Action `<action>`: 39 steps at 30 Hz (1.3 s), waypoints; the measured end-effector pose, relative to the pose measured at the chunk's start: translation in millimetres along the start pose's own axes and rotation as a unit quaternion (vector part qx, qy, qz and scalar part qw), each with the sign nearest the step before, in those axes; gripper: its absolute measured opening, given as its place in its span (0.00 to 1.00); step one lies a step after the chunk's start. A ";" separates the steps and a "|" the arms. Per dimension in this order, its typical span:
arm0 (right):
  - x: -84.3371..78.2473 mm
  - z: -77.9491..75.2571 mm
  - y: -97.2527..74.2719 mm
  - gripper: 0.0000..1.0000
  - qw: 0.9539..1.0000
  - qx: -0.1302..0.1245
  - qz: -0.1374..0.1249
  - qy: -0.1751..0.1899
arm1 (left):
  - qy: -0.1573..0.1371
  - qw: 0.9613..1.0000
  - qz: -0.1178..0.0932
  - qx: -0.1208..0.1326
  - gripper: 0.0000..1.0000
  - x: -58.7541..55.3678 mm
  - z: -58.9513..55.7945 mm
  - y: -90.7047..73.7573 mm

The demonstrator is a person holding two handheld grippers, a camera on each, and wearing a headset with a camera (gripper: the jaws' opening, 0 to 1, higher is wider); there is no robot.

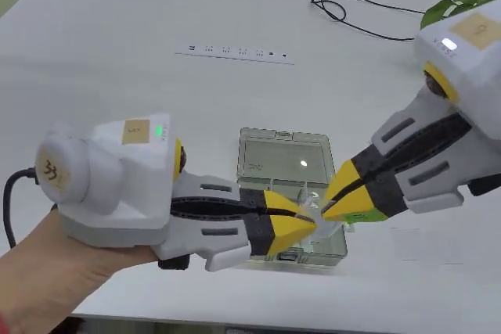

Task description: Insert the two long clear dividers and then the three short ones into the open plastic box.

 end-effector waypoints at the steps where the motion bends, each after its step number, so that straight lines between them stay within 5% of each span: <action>1: -0.1 -0.4 0.1 0.02 1.000 0.000 -0.001 0.001 | 0.000 1.000 0.000 0.002 0.00 0.2 0.2 -0.3; 8: 1.1 0.9 0.3 0.02 1.000 -0.003 0.001 0.006 | -0.012 1.000 -0.001 0.011 0.01 -4.5 1.0 -2.9; 24: 6.7 -16.0 -14.8 0.02 0.999 -0.041 -0.011 0.020 | -0.048 0.997 -0.006 0.058 0.25 -15.8 11.2 -19.4; 39: 15.7 -33.4 -9.3 0.02 0.998 -0.064 -0.010 0.018 | -0.055 0.994 -0.013 0.096 0.30 -24.0 14.9 -40.5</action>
Point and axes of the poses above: the centre of the closed fingertips' face, and the gripper's own axes: y roughly forward along the fingers, z roughly to its left, x roughly out of its top, the point moved 7 cm from there along -y, roughly backward along the fingers, and after that the axes turned 9 degrees about z, right-handed, at the moved point
